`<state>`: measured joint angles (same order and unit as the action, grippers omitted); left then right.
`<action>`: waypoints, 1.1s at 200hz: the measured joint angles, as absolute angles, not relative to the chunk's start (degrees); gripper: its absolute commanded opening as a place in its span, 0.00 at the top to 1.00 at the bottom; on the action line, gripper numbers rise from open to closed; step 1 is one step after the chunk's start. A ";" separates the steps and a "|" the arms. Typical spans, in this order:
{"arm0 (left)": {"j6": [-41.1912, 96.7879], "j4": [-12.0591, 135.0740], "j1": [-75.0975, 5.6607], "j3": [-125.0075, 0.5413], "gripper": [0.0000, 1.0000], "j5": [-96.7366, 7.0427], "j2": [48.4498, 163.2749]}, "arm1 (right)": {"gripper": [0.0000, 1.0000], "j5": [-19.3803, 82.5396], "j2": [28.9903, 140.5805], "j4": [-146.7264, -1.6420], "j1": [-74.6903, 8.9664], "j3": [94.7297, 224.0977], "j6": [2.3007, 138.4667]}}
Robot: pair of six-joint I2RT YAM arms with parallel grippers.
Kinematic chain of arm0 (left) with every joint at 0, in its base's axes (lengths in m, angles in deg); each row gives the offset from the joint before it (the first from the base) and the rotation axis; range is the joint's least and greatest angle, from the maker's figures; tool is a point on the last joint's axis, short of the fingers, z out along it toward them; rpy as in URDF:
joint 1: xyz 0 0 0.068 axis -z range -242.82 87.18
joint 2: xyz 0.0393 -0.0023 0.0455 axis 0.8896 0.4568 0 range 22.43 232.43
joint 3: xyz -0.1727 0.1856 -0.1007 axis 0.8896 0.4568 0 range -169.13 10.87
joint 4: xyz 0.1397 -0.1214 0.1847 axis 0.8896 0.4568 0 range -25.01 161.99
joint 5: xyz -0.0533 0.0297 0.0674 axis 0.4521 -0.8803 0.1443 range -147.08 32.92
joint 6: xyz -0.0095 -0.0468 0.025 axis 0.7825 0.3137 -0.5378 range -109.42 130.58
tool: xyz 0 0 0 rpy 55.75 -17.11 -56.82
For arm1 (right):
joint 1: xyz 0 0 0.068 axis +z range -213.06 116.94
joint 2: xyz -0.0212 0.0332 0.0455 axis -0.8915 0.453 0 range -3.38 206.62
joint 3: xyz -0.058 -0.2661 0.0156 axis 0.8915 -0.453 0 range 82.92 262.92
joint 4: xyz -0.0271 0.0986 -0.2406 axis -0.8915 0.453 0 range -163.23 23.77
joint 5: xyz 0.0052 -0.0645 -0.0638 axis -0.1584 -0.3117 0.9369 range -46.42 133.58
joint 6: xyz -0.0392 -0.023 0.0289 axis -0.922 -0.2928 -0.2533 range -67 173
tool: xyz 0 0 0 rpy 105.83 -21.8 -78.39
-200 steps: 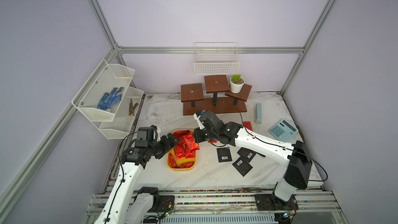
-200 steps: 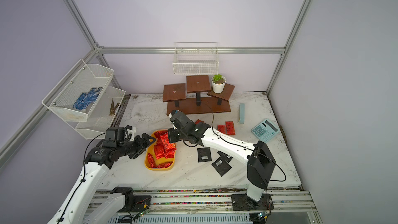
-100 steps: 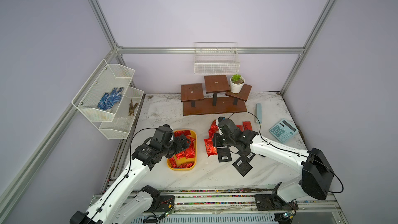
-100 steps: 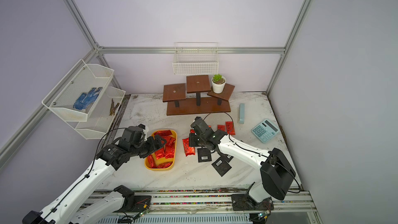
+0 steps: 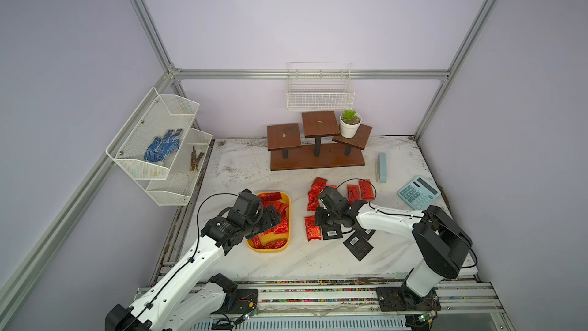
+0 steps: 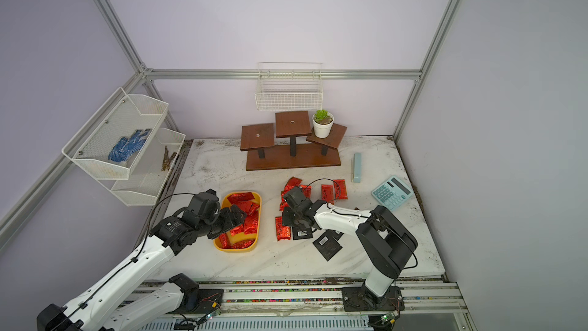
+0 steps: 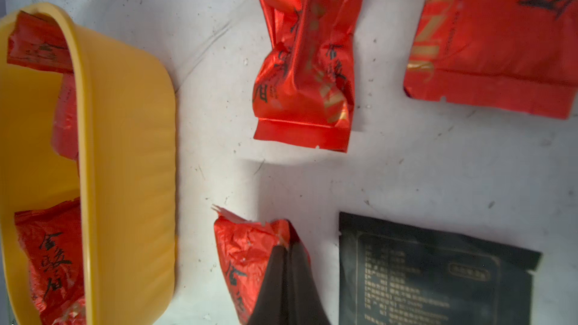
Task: Take the tea bags out of the storage box
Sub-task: Place the tea bag at the center of the board, then pick up the tea bag from the storage box.
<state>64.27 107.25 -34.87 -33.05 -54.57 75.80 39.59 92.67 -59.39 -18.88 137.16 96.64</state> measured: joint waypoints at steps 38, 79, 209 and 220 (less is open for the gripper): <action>63.59 107.03 -34.87 -33.05 0.15 -54.44 79.32 | 0.87 39.59 92.87 -60.85 -19.03 137.10 97.07; 63.53 105.94 -34.87 -33.42 0.16 -54.40 82.31 | 0.63 39.68 92.02 -61.27 -19.10 136.31 96.88; 49.67 114.75 -35.05 -52.39 0.14 -63.78 105.19 | 0.36 42.28 64.80 -48.44 -19.21 139.06 85.93; 48.25 115.40 -35.05 -53.38 0.13 -64.72 107.82 | 0.36 42.34 63.01 -47.43 -19.21 139.06 85.40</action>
